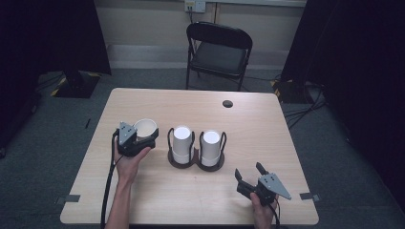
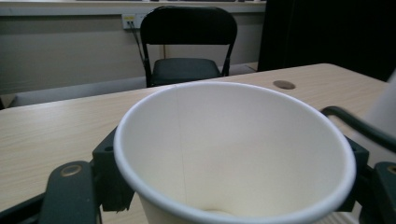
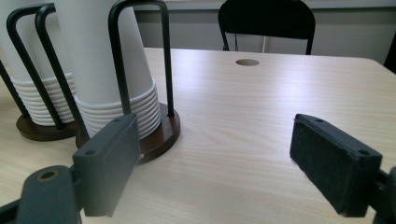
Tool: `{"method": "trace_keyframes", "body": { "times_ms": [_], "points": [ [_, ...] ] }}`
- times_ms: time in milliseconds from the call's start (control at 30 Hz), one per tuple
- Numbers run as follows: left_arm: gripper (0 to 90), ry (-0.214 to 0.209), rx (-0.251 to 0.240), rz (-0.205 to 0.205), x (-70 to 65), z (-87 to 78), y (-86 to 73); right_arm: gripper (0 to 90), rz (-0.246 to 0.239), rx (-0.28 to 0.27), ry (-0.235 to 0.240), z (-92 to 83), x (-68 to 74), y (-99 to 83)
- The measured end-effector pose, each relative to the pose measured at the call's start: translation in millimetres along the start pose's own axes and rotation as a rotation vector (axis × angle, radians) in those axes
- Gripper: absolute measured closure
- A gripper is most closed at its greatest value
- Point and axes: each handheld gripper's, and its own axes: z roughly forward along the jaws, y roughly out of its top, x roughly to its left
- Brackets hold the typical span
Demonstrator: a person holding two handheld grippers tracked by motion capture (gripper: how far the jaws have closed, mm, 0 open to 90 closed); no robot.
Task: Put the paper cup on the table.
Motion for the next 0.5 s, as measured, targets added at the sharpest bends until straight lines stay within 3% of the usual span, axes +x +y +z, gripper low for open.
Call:
{"method": "trace_keyframes", "body": {
  "times_ms": [233,400,500],
  "points": [
    [22.5,0.002,0.070,0.045,3.6,11.6,-11.5,16.0,-0.008,0.004,-0.003,0.6,1.2,0.2],
    [22.2,-0.019,0.087,-0.006,9.7,17.8,-24.1,16.0,-0.046,0.022,-0.008,1.7,5.2,0.6],
    [22.0,-0.022,0.114,-0.008,12.1,19.7,-29.5,16.1,-0.039,0.021,-0.005,1.7,4.4,0.6]
  ]
}}
